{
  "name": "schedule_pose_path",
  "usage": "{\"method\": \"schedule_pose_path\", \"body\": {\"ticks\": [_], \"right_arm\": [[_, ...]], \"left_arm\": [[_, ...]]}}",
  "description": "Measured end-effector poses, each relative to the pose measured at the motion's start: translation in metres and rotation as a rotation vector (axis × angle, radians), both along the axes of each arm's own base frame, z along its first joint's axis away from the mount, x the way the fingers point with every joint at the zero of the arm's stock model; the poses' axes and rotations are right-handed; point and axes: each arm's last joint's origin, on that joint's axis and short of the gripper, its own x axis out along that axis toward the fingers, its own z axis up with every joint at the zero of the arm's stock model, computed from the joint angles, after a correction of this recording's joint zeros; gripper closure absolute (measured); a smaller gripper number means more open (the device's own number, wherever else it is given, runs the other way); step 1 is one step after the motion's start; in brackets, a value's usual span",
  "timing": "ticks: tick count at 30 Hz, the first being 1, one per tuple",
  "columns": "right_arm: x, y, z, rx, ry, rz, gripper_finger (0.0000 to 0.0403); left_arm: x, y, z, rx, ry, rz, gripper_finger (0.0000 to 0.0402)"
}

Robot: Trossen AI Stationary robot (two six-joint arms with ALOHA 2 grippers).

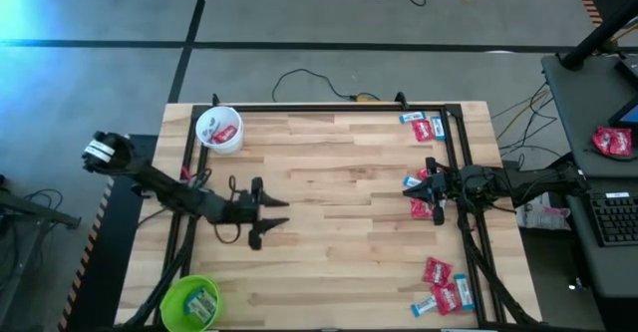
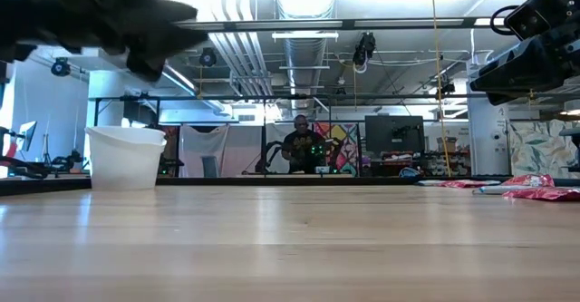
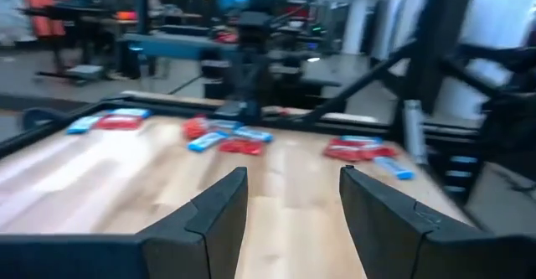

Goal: Sort candy by brand, put in halloween buckets
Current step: Put the blue chocolate bar into the green bucket

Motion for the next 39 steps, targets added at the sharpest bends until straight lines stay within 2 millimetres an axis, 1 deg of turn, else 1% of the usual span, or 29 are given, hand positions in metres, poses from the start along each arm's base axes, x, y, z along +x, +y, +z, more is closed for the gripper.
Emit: {"method": "schedule_pose_path", "body": {"ticks": [5, 9, 11, 14, 20, 39], "right_arm": [[0.000, 0.000, 0.000, 0.000, 0.000, 0.000, 0.0394], [0.000, 0.000, 0.000, 0.000, 0.001, 0.000, 0.0394], [0.000, 0.000, 0.000, 0.000, 0.000, 0.000, 0.0394], [0.000, 0.000, 0.000, 0.000, 0.001, 0.000, 0.0394], [0.000, 0.000, 0.000, 0.000, 0.000, 0.000, 0.0394], [0.000, 0.000, 0.000, 0.000, 0.001, 0.000, 0.0394]], "left_arm": [[-0.006, -0.020, 0.012, -0.010, -0.044, -0.029, 0.0226], [-0.014, -0.029, 0.018, 0.038, -0.061, -0.009, 0.0226], [-0.017, -0.029, 0.018, 0.051, -0.061, 0.028, 0.0226], [-0.019, -0.027, 0.013, 0.070, -0.039, 0.055, 0.0226], [-0.019, -0.024, 0.008, 0.085, -0.019, 0.110, 0.0226], [-0.017, -0.026, -0.001, 0.099, 0.024, 0.094, 0.0226]]}}
